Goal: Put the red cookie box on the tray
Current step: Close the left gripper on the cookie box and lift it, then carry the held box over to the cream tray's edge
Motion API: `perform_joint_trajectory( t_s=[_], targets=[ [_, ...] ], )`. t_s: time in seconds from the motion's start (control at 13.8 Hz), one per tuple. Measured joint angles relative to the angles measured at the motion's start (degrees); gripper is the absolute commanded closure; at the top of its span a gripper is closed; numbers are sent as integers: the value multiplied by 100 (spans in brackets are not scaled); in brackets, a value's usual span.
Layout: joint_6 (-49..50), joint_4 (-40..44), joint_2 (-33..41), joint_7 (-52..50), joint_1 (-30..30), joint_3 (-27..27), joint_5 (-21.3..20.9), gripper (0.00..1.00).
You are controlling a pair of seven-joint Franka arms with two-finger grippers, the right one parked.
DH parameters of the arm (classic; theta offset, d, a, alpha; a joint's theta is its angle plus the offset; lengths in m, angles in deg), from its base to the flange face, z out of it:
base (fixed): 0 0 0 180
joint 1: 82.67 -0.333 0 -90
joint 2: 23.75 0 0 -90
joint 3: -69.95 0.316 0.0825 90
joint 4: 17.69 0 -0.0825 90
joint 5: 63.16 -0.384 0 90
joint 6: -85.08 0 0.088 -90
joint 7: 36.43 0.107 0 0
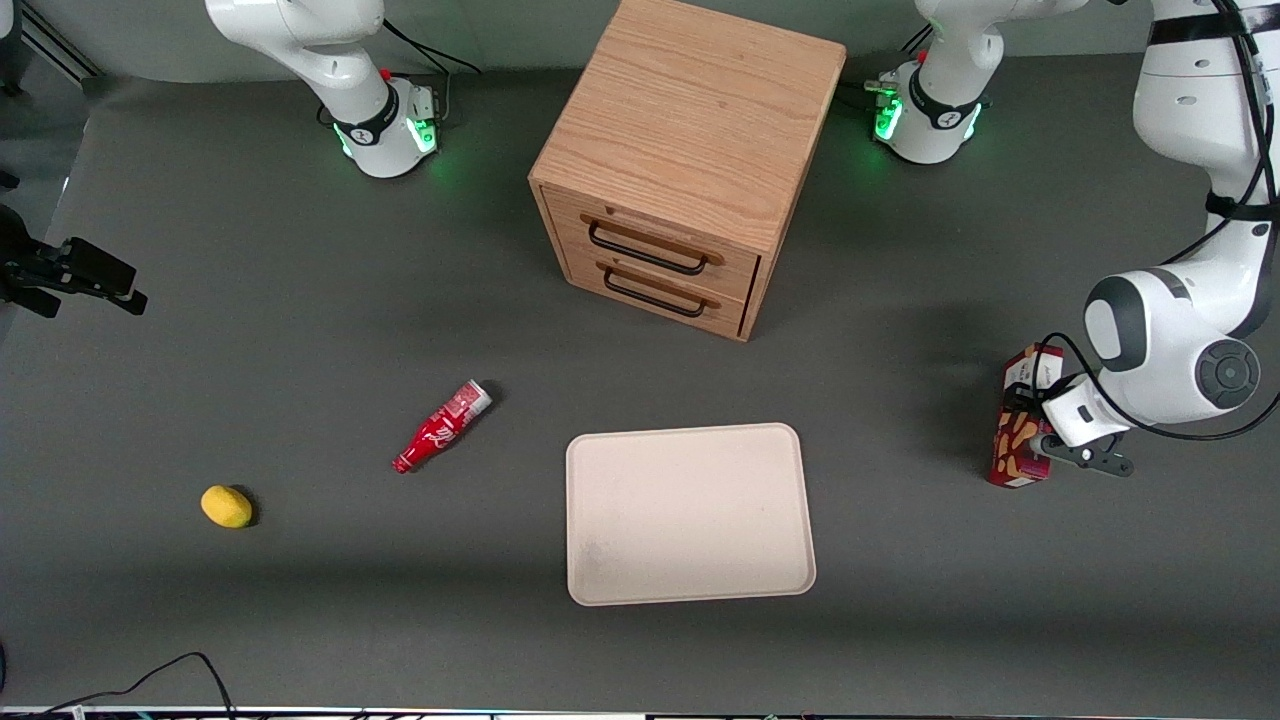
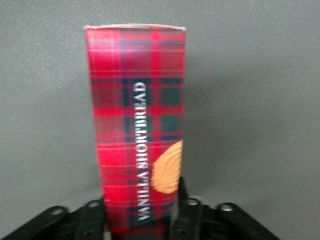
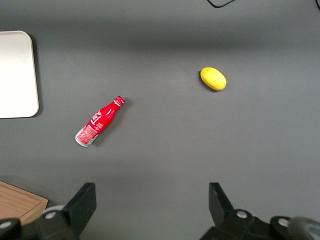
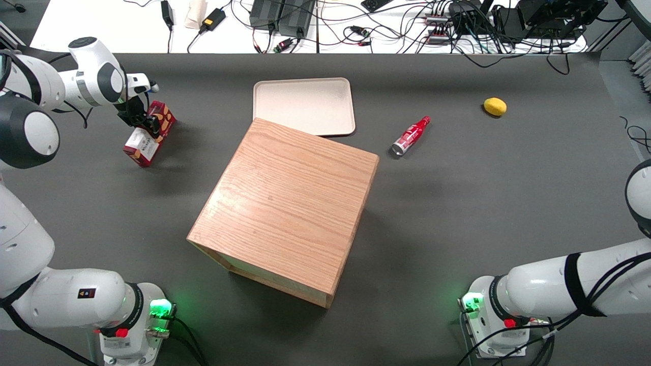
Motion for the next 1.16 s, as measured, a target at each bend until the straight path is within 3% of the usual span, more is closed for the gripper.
perform_joint_trajectory(
  t_s=[0.51, 0.87, 1.16],
  targets=[
    [312, 276, 32, 13, -1, 3, 17, 100],
    [2638, 2001, 278, -64, -2, 6, 37, 100],
    [4353, 3349, 502, -1122, -3, -173, 72, 100]
  ],
)
